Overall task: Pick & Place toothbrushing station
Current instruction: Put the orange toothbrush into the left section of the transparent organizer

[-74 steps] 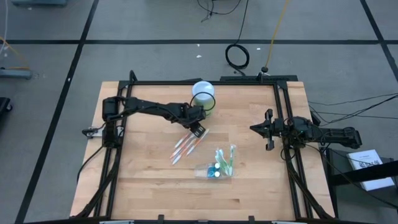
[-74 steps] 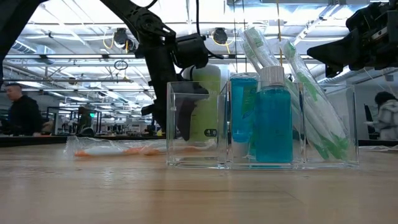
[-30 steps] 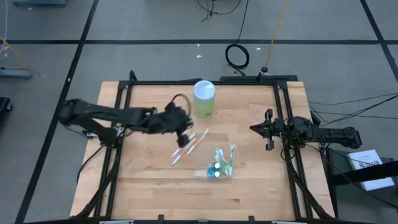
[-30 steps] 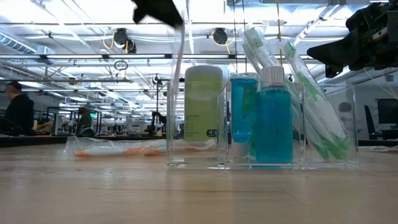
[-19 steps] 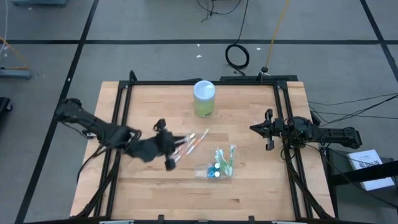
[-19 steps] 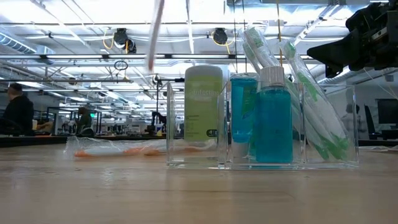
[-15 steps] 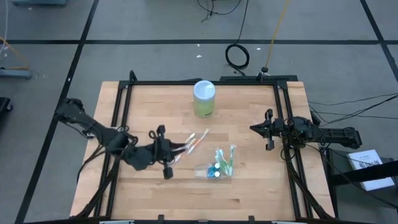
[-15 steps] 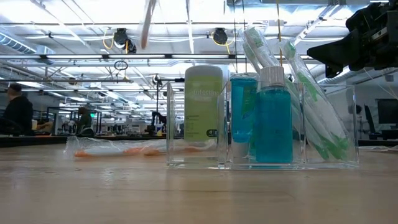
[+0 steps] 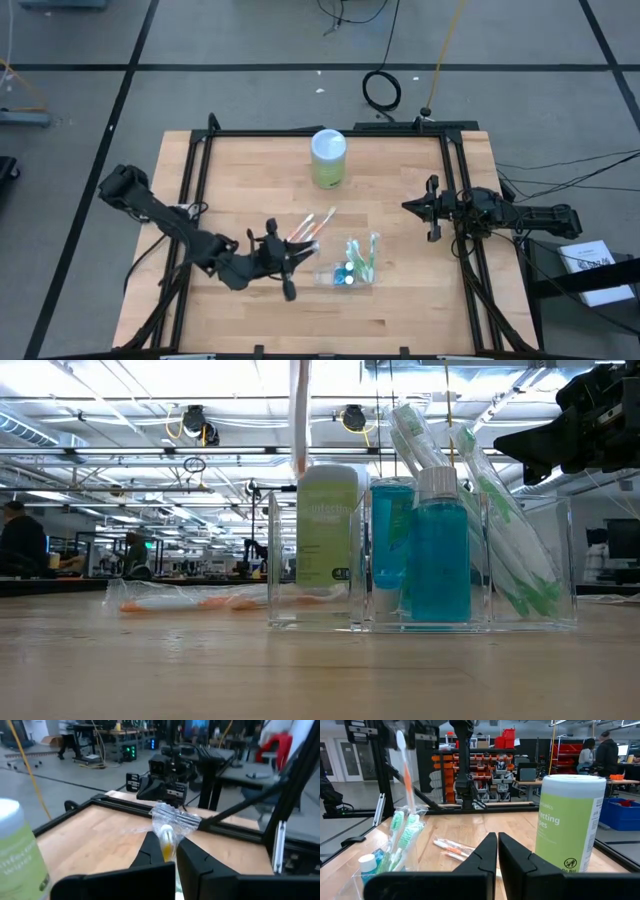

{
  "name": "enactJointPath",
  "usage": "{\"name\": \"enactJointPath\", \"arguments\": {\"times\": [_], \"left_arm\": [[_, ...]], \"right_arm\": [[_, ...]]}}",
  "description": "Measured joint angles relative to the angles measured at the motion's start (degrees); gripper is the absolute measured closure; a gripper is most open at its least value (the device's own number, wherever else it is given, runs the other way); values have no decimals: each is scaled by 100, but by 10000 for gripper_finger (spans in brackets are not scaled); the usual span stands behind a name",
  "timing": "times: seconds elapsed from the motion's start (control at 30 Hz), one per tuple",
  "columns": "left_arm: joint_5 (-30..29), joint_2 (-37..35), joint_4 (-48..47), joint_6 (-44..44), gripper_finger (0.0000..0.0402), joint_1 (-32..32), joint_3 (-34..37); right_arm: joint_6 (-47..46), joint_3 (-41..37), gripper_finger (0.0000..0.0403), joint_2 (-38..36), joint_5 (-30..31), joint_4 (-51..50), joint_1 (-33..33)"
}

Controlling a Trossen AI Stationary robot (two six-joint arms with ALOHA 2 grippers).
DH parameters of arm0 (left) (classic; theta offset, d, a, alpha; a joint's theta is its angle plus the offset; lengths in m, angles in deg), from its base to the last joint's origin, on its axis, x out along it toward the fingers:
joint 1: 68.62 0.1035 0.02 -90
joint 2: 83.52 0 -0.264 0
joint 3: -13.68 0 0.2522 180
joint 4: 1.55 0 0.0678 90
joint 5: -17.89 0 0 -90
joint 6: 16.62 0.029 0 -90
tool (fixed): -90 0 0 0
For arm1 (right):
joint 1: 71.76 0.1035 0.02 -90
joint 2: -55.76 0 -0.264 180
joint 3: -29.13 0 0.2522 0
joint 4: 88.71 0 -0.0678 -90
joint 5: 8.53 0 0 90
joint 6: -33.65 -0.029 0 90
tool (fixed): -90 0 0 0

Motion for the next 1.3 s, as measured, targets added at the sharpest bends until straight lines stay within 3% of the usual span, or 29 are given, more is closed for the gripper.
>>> {"name": "enactJointPath", "arguments": {"times": [0.4, 0.6, 1.0, 1.3], "left_arm": [[557, -4, 2105, -293, 401, -20, 1301], [830, 87, 2009, -332, 401, -2, 1307], [737, 1014, 2075, -369, 401, 93, 1309], [778, 1215, 2069, 273, 401, 132, 1312]], "right_arm": [[0, 2, 396, -2, -1, 1, 0], [0, 0, 395, 0, 0, 0, 0], [0, 2, 396, 0, 0, 0, -2], [0, 0, 396, 0, 0, 0, -2]]}}
